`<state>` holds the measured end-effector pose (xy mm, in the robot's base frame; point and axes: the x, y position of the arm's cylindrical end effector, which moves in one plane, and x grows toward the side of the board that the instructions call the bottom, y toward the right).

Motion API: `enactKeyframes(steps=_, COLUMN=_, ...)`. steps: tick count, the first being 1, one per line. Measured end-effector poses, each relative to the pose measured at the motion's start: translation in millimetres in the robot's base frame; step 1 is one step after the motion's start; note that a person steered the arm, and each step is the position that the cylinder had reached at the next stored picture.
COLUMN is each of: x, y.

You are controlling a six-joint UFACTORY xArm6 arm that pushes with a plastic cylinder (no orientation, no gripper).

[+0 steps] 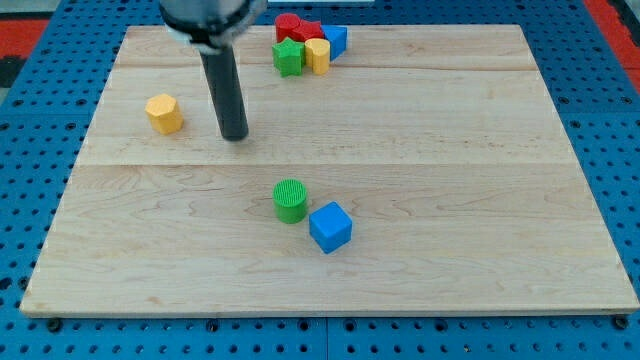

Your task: Move the yellow hexagon towards the top left

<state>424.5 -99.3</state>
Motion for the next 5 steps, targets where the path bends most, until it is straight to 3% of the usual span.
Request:
enactKeyframes(steps=1, x=6, y=-47)
enactKeyframes(steps=2, x=-54, y=-104)
enactKeyframes(steps=3, x=-73, y=-122)
enactKeyframes(steps=4, x=-44, y=-105)
enactKeyframes(steps=5, x=-69, y=-130)
